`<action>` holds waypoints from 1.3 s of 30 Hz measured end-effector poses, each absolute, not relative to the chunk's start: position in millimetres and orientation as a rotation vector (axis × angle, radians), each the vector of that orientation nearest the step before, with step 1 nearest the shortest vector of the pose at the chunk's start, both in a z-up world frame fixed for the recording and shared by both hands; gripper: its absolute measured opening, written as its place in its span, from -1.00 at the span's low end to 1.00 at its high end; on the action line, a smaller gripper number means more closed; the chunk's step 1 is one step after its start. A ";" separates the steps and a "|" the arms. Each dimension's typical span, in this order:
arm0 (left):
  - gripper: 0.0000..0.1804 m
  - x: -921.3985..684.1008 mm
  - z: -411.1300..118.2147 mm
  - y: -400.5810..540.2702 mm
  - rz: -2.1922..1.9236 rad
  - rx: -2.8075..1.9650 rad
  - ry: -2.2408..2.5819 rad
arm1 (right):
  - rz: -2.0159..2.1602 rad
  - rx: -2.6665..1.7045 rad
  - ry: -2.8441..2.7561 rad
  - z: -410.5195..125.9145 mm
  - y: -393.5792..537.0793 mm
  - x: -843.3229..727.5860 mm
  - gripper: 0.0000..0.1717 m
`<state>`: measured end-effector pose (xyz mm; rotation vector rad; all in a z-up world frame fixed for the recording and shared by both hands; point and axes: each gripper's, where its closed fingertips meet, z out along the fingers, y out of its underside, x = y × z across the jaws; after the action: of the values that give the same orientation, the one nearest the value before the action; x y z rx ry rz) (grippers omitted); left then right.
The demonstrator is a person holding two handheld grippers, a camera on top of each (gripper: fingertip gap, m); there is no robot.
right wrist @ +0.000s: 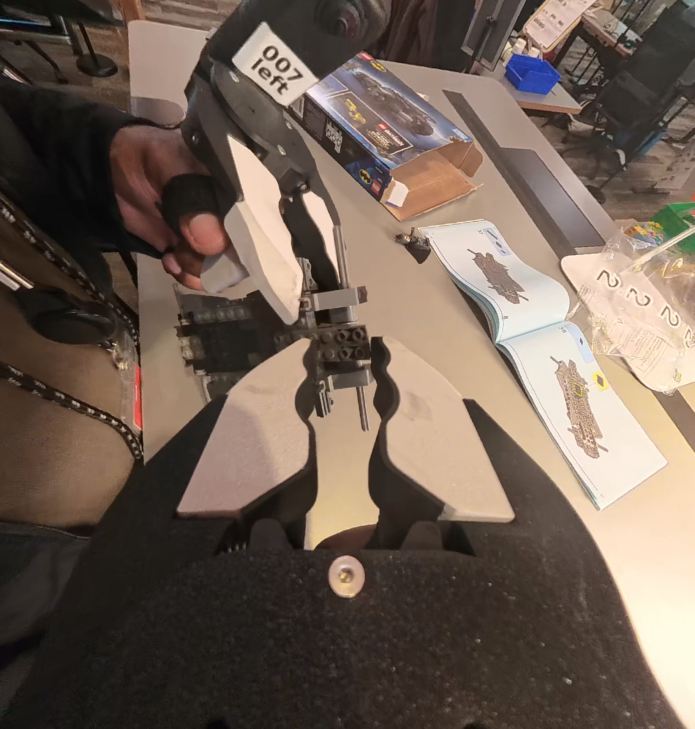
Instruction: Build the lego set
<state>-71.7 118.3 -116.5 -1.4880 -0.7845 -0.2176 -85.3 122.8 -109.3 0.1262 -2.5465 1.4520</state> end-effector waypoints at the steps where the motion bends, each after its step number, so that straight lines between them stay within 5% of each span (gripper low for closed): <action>1: -0.67 -72.1 -116.8 118.1 -0.213 -1.491 -0.786 | 1.445 0.127 -2.543 -109.1 123.5 -86.1 -0.71; 39: -0.67 -63.1 -112.7 122.5 -0.223 -1.494 -0.738 | 1.499 0.197 -2.613 -108.4 126.6 -75.9 -0.78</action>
<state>-63.1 122.5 -112.7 -1.4944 -0.7384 -0.2233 -75.9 126.6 -108.4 0.1974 -2.6133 1.4994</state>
